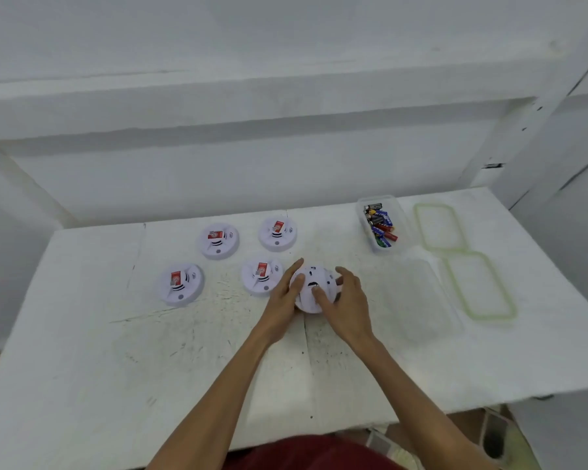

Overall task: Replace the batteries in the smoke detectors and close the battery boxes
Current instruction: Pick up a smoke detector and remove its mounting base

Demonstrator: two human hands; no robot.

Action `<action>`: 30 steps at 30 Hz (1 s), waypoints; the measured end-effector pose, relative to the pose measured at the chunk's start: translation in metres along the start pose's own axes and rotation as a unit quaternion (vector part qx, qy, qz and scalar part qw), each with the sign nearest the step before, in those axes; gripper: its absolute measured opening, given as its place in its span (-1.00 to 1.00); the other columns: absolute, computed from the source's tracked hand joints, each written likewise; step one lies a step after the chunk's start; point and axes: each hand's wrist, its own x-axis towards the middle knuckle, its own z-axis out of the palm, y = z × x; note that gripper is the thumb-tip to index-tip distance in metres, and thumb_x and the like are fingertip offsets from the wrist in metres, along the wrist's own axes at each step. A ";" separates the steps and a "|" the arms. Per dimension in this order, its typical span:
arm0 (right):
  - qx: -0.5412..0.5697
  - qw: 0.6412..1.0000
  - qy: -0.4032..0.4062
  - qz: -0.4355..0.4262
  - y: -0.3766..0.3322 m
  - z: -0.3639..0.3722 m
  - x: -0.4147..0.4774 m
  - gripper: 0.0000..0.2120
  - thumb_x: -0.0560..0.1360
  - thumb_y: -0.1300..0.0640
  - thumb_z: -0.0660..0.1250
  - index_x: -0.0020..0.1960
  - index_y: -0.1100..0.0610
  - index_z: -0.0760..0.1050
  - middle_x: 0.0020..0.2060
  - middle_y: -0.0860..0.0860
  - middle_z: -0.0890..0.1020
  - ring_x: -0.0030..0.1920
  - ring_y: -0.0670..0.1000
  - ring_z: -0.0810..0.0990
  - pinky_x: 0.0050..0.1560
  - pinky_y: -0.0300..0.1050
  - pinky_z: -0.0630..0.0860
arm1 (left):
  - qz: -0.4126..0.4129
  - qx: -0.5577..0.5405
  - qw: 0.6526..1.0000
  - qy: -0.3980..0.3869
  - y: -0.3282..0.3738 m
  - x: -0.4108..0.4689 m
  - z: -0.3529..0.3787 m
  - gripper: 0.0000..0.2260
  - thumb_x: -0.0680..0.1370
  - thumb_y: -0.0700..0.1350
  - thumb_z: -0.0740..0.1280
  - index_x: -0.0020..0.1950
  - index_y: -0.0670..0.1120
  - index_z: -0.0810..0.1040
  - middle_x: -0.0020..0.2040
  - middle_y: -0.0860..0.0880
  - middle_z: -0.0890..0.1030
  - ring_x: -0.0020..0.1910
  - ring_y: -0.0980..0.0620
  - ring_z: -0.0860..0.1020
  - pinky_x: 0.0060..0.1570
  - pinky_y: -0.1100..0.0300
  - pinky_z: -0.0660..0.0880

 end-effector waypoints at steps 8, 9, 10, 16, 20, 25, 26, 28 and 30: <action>-0.075 0.993 -0.015 -0.094 -0.009 0.014 -0.010 -0.47 0.60 -0.12 0.25 0.50 0.05 0.28 0.43 0.05 0.34 0.32 0.04 0.45 0.16 -0.25 0.43 | -0.018 -0.013 1.000 0.004 -0.014 0.003 -0.008 -0.58 0.70 0.00 0.23 0.54 -0.11 0.42 0.42 -0.13 0.58 0.41 -0.16 0.54 0.41 -0.17 0.46; -0.083 0.992 -0.024 -0.096 -0.007 0.016 -0.010 -0.42 0.58 -0.15 0.26 0.52 0.04 0.24 0.47 0.05 0.30 0.38 0.02 0.39 0.21 -0.21 0.43 | -0.024 -0.022 0.999 0.012 -0.016 0.004 -0.010 -0.62 0.71 -0.07 0.21 0.52 -0.13 0.44 0.40 -0.15 0.59 0.40 -0.18 0.55 0.39 -0.19 0.47; -0.095 0.990 -0.028 -0.100 -0.006 0.016 -0.011 -0.38 0.56 -0.18 0.28 0.53 0.03 0.21 0.49 0.04 0.28 0.42 0.02 0.35 0.25 -0.18 0.42 | -0.030 -0.028 0.999 0.019 -0.017 0.003 -0.010 -0.66 0.72 -0.14 0.19 0.49 -0.15 0.46 0.38 -0.16 0.61 0.38 -0.20 0.56 0.38 -0.20 0.48; -0.130 0.988 -0.008 -0.078 -0.004 0.012 -0.009 -0.28 0.47 -0.28 0.33 0.49 0.08 0.26 0.43 0.04 0.36 0.40 0.06 0.35 0.26 -0.08 0.46 | -0.021 -0.029 0.999 0.031 -0.012 -0.003 -0.005 -0.69 0.74 -0.19 0.17 0.46 -0.13 0.50 0.35 -0.08 0.64 0.35 -0.09 0.60 0.28 -0.01 0.57; -0.189 0.979 0.030 -0.073 -0.013 0.006 -0.012 -0.32 0.40 -0.29 0.40 0.36 0.11 0.41 0.26 0.06 0.40 0.26 0.06 0.37 -0.17 -0.16 0.54 | 0.001 -0.019 0.999 0.039 -0.009 -0.007 -0.002 -0.69 0.74 -0.19 0.17 0.46 -0.09 0.51 0.33 -0.05 0.66 0.34 -0.08 0.61 0.26 -0.07 0.59; -0.140 0.989 0.003 -0.043 -0.015 0.003 -0.011 -0.34 0.41 -0.23 0.43 0.37 0.11 0.40 0.19 0.02 0.47 0.18 0.01 0.44 -0.03 -0.22 0.48 | 0.010 -0.009 0.999 0.037 -0.010 -0.008 -0.003 -0.68 0.73 -0.09 0.21 0.48 -0.03 0.52 0.35 -0.11 0.64 0.34 -0.15 0.60 0.28 -0.26 0.55; -0.132 0.991 -0.001 -0.038 -0.015 0.002 -0.010 -0.34 0.41 -0.23 0.43 0.37 0.11 0.40 0.19 0.01 0.47 0.18 0.01 0.46 0.00 -0.20 0.50 | 0.017 -0.005 0.999 0.034 -0.009 -0.008 -0.003 -0.67 0.73 -0.05 0.21 0.49 -0.04 0.51 0.35 -0.11 0.64 0.34 -0.16 0.60 0.28 -0.25 0.56; -0.108 0.994 -0.007 -0.025 -0.017 0.001 -0.009 -0.34 0.41 -0.22 0.45 0.37 0.10 0.39 0.18 0.01 0.47 0.16 0.01 0.49 0.05 -0.13 0.54 | 0.027 0.002 0.999 0.030 -0.006 -0.010 0.000 -0.63 0.73 0.00 0.18 0.51 -0.06 0.49 0.35 -0.12 0.64 0.34 -0.15 0.60 0.27 -0.21 0.57; -0.089 0.996 -0.004 -0.020 -0.017 0.001 -0.008 -0.34 0.40 -0.19 0.47 0.38 0.10 0.39 0.19 0.01 0.46 0.15 0.01 0.50 0.06 -0.10 0.55 | 0.027 0.002 0.999 0.028 -0.005 -0.012 0.001 -0.61 0.74 0.02 0.14 0.51 -0.06 0.48 0.35 -0.11 0.64 0.34 -0.13 0.61 0.26 -0.16 0.59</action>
